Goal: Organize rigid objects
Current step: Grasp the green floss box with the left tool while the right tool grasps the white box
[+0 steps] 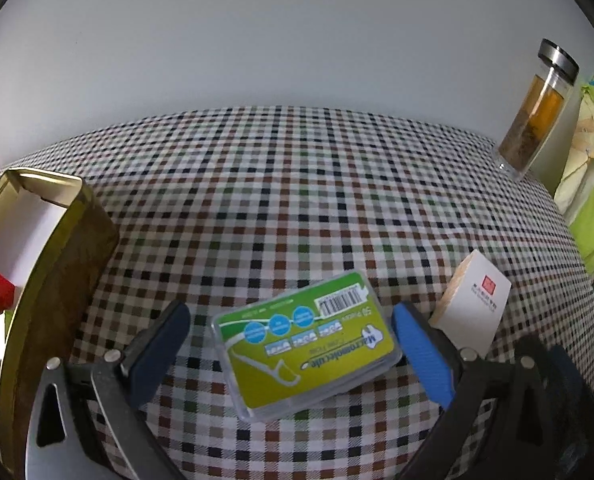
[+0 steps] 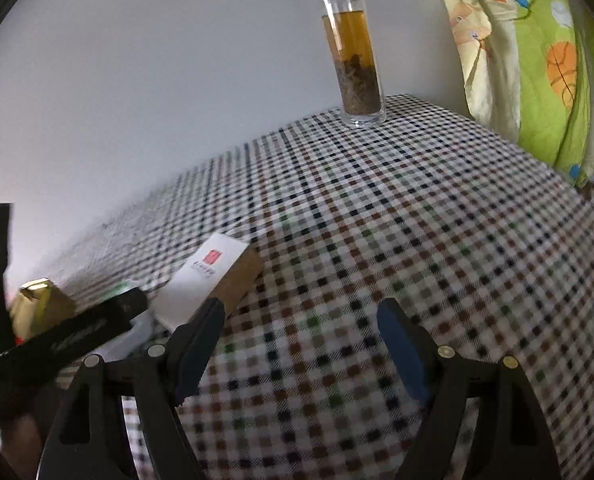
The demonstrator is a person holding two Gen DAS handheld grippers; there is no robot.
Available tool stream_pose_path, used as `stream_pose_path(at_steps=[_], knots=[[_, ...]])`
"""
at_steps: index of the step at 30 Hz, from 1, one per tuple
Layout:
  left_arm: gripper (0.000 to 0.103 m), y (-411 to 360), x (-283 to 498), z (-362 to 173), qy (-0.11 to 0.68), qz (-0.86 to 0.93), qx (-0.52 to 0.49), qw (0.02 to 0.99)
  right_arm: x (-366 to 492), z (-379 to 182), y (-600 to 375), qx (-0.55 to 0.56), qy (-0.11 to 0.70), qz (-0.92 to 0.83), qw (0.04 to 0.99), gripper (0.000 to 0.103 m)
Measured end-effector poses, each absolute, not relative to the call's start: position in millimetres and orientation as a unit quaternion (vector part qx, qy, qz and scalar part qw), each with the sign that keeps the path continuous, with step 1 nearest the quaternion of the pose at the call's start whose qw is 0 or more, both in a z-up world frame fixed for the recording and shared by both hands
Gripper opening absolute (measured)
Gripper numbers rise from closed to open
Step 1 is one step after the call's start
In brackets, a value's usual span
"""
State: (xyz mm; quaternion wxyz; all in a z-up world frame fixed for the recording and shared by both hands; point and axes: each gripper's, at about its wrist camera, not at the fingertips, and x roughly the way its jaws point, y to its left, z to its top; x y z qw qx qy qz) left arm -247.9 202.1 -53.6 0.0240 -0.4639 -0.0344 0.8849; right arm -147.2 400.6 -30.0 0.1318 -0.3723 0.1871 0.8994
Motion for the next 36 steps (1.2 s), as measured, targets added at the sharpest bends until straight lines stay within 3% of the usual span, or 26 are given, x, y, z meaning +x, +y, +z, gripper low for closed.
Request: stream_pose_path(at_steps=[9,18,21,36], knots=[[0.102,190,-248,-55,-0.038,0.887,-0.459,0.023,-182,-13,397,-0.388,0.201,0.892,0.112,0.081],[0.103,180,-246,-60,-0.039,0.888,-0.457,0.039,-198,-30,376,-0.399,0.200,0.887,0.120,0.081],[0.098,185,-248,-66,-0.020,0.884,-0.466,0.039,-199,-28,367,-0.395,0.179,0.892,0.127,0.085],[0.097,179,-248,-70,-0.010,0.887,-0.461,0.021,-190,-30,350,-0.386,0.139,0.906,0.108,0.085]])
